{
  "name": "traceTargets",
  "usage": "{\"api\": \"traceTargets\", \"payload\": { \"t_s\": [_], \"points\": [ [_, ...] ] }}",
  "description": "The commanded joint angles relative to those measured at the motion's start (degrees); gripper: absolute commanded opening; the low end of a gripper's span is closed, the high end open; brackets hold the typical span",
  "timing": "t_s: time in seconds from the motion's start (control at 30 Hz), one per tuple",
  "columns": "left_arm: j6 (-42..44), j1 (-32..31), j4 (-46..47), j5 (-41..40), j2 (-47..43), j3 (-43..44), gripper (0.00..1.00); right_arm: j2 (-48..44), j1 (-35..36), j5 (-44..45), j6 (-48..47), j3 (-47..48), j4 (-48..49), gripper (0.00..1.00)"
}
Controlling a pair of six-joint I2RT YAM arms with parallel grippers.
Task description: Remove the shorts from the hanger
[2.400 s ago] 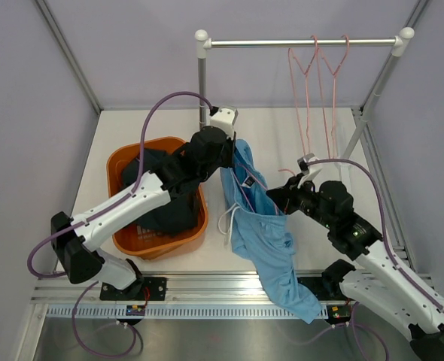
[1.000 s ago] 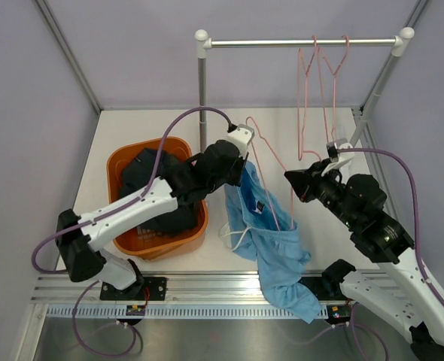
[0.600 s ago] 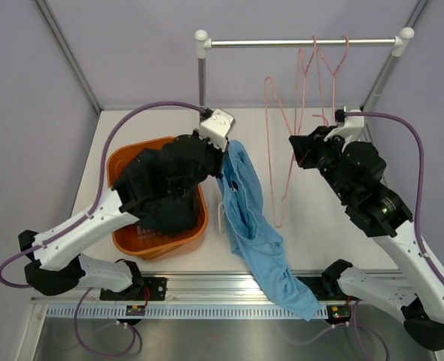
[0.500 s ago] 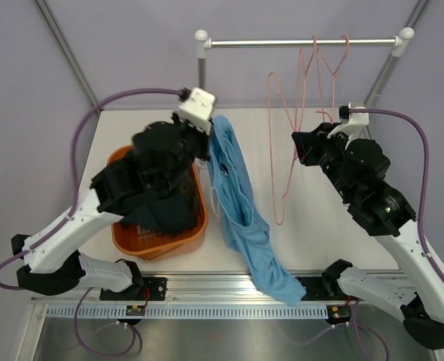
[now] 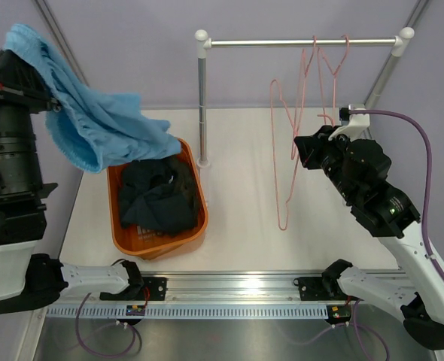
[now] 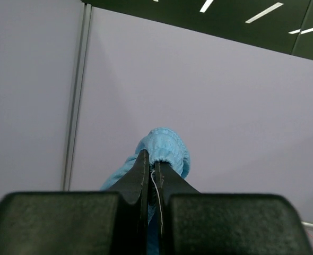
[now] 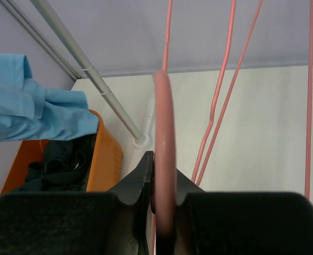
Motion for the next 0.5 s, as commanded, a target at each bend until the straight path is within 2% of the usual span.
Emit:
{"api": "traceTargets", "payload": {
  "t_s": [0.0, 0.13, 0.2, 0.27, 0.37, 0.47],
  "points": [
    [-2.7, 0.1, 2.1, -1.5, 0.0, -11.8, 0.0, -0.8, 0.3, 0.0, 0.6, 0.3, 0.8, 0.0],
    [-16.4, 1.0, -7.2, 0.1, -3.0, -23.5, 0.0, -1.1, 0.3, -0.4, 0.6, -0.3, 0.4, 0.0],
    [-25.9, 2.9, -15.5, 2.2, -3.0, -26.2, 0.0, -1.5, 0.4, -0.5, 0.6, -0.5, 0.3, 0.0],
    [-31.1, 4.5, -19.1, 5.4, -3.1, -29.5, 0.0, -1.9, 0.3, -0.5, 0.6, -0.8, 0.0, 0.0],
    [-37.0, 8.0, -23.1, 9.4, -3.3, -31.4, 0.0, -2.2, 0.3, -0.8, 0.7, -1.0, -0.2, 0.0],
    [-41.0, 13.2, -28.2, 13.2, -2.2, -27.4, 0.0, -1.8, 0.3, -1.4, 0.9, -0.8, -0.5, 0.0]
  ]
}}
